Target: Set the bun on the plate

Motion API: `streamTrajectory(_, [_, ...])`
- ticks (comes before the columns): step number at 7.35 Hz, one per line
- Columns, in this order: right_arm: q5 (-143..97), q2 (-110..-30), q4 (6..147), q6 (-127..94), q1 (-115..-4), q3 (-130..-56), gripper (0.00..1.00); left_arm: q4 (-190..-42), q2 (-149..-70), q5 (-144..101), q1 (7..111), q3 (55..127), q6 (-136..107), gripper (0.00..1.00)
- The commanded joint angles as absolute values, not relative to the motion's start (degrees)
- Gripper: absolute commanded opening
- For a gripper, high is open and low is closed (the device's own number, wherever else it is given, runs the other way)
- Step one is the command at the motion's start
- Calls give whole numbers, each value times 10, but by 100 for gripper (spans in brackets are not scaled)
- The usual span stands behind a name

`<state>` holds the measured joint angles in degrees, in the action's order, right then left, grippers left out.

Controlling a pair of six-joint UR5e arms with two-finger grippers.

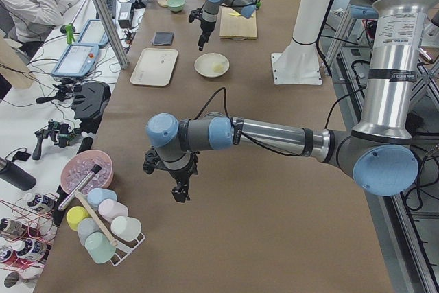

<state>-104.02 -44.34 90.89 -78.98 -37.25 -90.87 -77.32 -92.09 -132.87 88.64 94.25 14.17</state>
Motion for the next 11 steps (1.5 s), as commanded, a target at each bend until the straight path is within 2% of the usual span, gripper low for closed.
streamTrajectory(1, [-1146, -546, 920, -649, -474, -986, 100, -832, -899, -1332, 887, 945, 97, 98])
streamTrajectory(4, [-1220, -679, 964, -382, -610, -1052, 100, -837, -901, -1333, 884, 945, 89, 98])
streamTrajectory(9, [-1322, -885, 1032, 37, -846, -1047, 100, -837, -900, -1332, 884, 947, 90, 98])
streamTrajectory(11, [-1330, -961, 1026, 58, -883, -1066, 100, -837, -900, -1333, 885, 950, 91, 98])
